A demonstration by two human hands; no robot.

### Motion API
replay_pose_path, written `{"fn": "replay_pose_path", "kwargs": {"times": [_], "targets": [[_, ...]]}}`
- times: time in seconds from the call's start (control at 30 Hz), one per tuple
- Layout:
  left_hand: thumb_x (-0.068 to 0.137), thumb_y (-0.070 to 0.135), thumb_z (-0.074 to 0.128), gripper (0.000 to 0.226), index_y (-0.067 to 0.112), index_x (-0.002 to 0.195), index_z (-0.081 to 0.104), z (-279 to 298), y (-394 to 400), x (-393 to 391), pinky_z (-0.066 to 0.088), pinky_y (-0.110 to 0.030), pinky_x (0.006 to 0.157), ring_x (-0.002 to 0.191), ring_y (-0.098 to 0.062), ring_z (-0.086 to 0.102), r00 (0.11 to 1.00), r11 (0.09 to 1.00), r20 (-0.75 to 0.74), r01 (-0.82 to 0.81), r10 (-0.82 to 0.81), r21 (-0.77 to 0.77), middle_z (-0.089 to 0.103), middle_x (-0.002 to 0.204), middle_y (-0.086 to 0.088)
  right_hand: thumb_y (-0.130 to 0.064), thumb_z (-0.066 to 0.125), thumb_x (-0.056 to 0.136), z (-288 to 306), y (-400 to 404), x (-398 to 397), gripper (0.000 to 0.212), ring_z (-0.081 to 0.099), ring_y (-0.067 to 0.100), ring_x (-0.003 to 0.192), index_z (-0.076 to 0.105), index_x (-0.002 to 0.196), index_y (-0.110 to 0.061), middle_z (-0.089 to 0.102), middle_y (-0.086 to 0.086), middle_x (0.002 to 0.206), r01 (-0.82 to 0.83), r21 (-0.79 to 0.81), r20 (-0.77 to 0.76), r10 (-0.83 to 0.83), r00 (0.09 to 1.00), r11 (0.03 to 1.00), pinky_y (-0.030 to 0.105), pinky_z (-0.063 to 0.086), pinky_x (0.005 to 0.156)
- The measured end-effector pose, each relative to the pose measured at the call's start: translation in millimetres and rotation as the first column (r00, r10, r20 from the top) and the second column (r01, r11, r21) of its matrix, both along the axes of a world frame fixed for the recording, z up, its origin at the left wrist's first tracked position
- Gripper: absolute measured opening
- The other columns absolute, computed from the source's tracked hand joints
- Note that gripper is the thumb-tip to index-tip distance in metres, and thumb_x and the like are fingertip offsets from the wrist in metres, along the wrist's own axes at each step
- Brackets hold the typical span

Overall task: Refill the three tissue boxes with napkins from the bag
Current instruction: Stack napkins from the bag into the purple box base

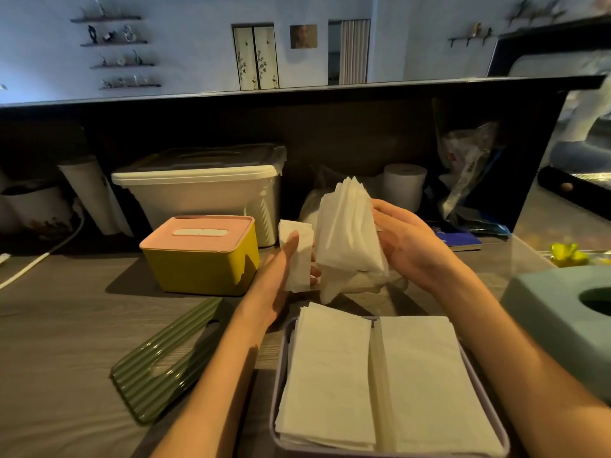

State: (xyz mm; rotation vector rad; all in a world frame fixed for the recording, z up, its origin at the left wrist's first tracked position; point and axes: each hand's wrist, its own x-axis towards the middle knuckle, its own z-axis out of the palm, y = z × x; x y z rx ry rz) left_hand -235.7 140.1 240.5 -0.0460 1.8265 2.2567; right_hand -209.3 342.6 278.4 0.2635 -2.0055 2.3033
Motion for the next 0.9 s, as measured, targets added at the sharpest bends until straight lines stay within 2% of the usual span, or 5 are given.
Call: {"fn": "replay_pose_path", "kwargs": {"times": [0.1, 0.23, 0.47, 0.77, 0.9], "targets": [[0.088, 0.057, 0.056, 0.055, 0.016, 0.125, 0.061, 6.4, 6.0, 5.2, 0.056, -0.041, 0.077, 0.093, -0.027, 0.067, 0.999, 0.998, 0.013, 0.049, -0.05, 0.034, 0.069, 0.102, -0.01, -0.022, 0.054, 0.104, -0.4, -3.0, -0.9, 0.028, 0.072, 0.024, 0.109, 0.065, 0.129, -0.017, 0.073, 0.008, 0.118, -0.048, -0.128, 0.036, 0.053, 0.998, 0.991, 0.038, 0.061, 0.09], [0.102, 0.038, 0.05, 0.037, 0.014, 0.13, 0.054, 10.1, 11.0, 13.2, 0.052, -0.022, 0.04, 0.075, -0.025, 0.065, 0.995, 0.992, 0.014, 0.093, -0.095, 0.085, 0.063, 0.092, -0.009, -0.025, 0.055, 0.104, -10.7, -4.9, -8.5, 0.027, 0.071, 0.026, 0.112, 0.067, 0.128, -0.018, 0.073, 0.008, 0.12, -0.015, -0.045, 0.096, 0.019, 0.995, 0.999, 0.041, 0.059, 0.094], [0.093, 0.042, 0.066, 0.024, 0.031, 0.113, 0.061, -0.4, 6.4, 8.7, 0.055, -0.017, 0.058, 0.091, -0.009, 0.072, 0.987, 0.987, -0.021, 0.161, -0.161, -0.002, 0.074, 0.098, 0.008, -0.034, 0.054, 0.105, -18.8, 3.6, -13.9, 0.026, 0.067, 0.02, 0.106, 0.062, 0.127, -0.023, 0.067, -0.001, 0.112, 0.312, 0.294, 0.073, -0.347, 0.935, 0.903, 0.031, 0.057, 0.078], [0.072, 0.026, 0.088, 0.06, 0.02, 0.123, 0.058, -2.3, 10.9, 7.6, 0.057, -0.02, 0.063, 0.09, -0.007, 0.068, 0.968, 0.992, -0.252, -0.051, 0.021, -0.114, 0.07, 0.103, 0.005, -0.053, 0.086, 0.065, -32.5, -4.2, -18.0, 0.073, 0.072, 0.028, 0.106, 0.066, 0.125, -0.017, 0.074, 0.009, 0.116, 0.065, 0.153, 0.299, -0.108, 0.948, 0.986, 0.046, 0.06, 0.093], [0.064, 0.032, 0.089, 0.056, 0.027, 0.112, 0.062, -3.8, 6.2, 3.9, 0.058, -0.032, 0.085, 0.1, -0.011, 0.067, 0.969, 0.987, -0.247, -0.048, 0.01, -0.15, 0.071, 0.103, 0.007, -0.029, 0.087, 0.078, -35.4, -2.0, -15.9, 0.057, 0.069, 0.02, 0.101, 0.061, 0.128, -0.019, 0.07, 0.001, 0.113, 0.225, 0.206, 0.178, -0.263, 0.948, 0.952, 0.028, 0.062, 0.069]]}}
